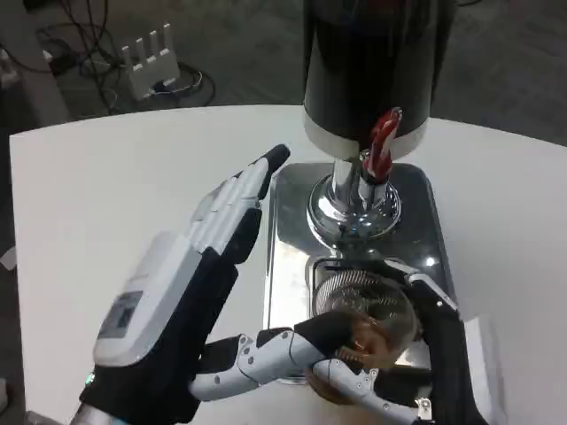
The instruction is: Grasp the cup under the faucet to collect the drink, then remove the cup.
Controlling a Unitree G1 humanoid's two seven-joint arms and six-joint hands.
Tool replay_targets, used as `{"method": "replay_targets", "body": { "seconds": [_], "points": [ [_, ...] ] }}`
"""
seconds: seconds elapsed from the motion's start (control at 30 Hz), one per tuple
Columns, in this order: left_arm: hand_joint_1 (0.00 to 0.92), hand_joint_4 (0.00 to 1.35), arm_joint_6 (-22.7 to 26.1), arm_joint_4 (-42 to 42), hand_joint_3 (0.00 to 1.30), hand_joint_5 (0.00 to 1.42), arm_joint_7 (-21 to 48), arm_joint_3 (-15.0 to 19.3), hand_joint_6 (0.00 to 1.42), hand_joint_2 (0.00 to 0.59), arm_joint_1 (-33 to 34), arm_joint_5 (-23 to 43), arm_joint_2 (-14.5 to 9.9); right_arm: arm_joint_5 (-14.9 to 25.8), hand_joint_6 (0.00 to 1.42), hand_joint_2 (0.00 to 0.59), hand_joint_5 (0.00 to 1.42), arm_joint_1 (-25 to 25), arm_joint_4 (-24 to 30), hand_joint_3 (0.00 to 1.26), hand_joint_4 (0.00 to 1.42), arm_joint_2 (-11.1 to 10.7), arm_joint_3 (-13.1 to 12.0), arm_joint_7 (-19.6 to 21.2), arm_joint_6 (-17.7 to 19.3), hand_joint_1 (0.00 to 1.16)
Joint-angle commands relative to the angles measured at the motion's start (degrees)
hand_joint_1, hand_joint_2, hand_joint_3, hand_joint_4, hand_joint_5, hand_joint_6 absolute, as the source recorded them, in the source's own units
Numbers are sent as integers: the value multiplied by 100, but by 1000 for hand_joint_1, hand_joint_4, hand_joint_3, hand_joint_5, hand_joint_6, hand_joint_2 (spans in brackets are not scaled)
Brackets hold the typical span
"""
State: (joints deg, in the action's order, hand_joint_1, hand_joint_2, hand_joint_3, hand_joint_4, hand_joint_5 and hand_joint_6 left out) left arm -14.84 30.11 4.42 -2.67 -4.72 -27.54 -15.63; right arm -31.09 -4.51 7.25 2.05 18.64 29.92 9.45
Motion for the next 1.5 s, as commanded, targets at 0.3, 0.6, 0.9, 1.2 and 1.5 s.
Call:
{"method": "replay_targets", "body": {
  "seconds": [0.3, 0.6, 0.9, 1.2, 1.5],
  "points": [
    [0, 0, -1116, -461, 0, 0, -431, 470, 0, 67, -701, -224, -383, -58, 1386, 97, 1176, -184, 642, 872, 988, -10, -173, -402, 68, 914],
    [0, 0, -1545, -699, 0, 0, -681, 744, 0, 94, -1078, -893, -746, 15, 1386, 94, 1177, -259, 1241, 872, 988, -135, -368, -1038, -171, 915],
    [0, 0, -1600, -855, 0, 0, -672, 808, 0, 101, -1271, -1262, -1042, 142, 1386, 89, 1177, -286, 1566, 872, 988, -267, -637, -1521, -240, 915],
    [0, 0, -1471, -738, 0, 0, -493, 676, 0, 91, -1295, -1405, -1134, 31, 1400, 79, 1190, -259, 1723, 888, 1001, -341, -727, -1605, -154, 919],
    [0, 0, -1261, -463, 0, 0, -392, 546, 0, 79, -1343, -1863, -1129, 113, 1421, 77, 1205, -285, 2269, 895, 1014, -440, -878, -2061, -394, 922]
  ]
}}
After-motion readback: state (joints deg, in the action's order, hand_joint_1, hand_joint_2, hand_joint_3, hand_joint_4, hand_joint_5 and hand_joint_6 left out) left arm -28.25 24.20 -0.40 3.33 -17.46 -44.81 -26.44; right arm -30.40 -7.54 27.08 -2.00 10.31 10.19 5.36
